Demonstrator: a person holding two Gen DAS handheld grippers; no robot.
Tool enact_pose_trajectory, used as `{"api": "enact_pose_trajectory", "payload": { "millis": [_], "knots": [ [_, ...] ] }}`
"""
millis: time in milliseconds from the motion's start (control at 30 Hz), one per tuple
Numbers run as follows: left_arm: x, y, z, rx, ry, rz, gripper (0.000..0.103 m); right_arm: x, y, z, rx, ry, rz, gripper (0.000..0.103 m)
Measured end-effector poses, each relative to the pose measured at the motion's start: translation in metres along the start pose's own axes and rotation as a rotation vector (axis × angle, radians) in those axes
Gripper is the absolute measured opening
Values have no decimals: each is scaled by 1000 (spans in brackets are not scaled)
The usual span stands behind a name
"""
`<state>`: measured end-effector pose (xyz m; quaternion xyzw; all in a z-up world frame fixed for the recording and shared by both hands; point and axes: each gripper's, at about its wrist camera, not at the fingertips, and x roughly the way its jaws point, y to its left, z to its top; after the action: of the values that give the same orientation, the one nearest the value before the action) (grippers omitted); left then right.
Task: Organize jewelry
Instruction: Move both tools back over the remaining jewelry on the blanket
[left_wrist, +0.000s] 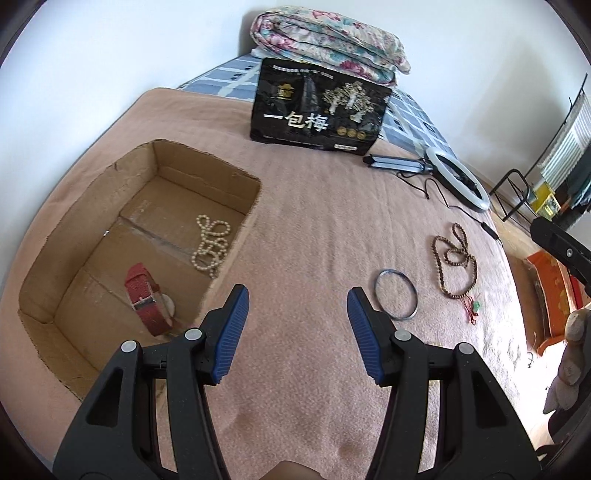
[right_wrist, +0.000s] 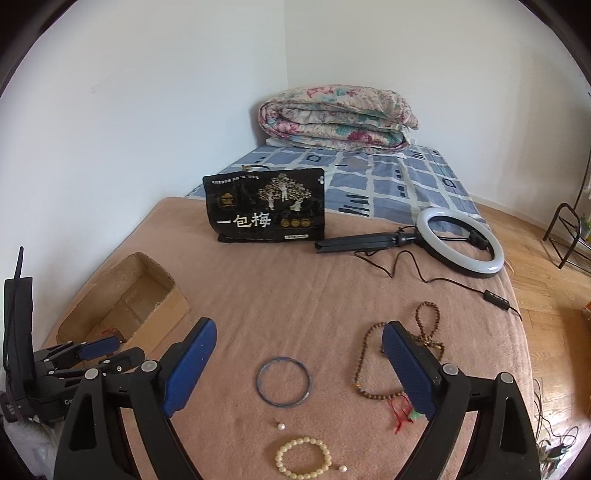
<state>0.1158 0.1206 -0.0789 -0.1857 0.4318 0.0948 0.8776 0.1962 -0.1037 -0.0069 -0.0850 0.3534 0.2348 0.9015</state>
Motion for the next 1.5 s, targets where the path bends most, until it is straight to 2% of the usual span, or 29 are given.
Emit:
{"api": "enact_pose_trajectory", "payload": {
  "millis": [367,767,1000,1233,1500],
  "knots": [
    [15,-41,-17,95,50,-47,57,-17,-70,-42,78,48,-98,93],
    [38,-100,-52,233,154,-122,57,7,-139,-88,211,131,-171,93],
    [55,-114,-69,247,224,-151,57,32,-142,-100,168,169,-151,92],
    [74,-113,-74,215,281,-169,57,65,-133,-110,97,233,-122,76],
    [92,-119,-79,241,289,-140,55,83,-139,-113,107,252,-110,70]
  ]
}}
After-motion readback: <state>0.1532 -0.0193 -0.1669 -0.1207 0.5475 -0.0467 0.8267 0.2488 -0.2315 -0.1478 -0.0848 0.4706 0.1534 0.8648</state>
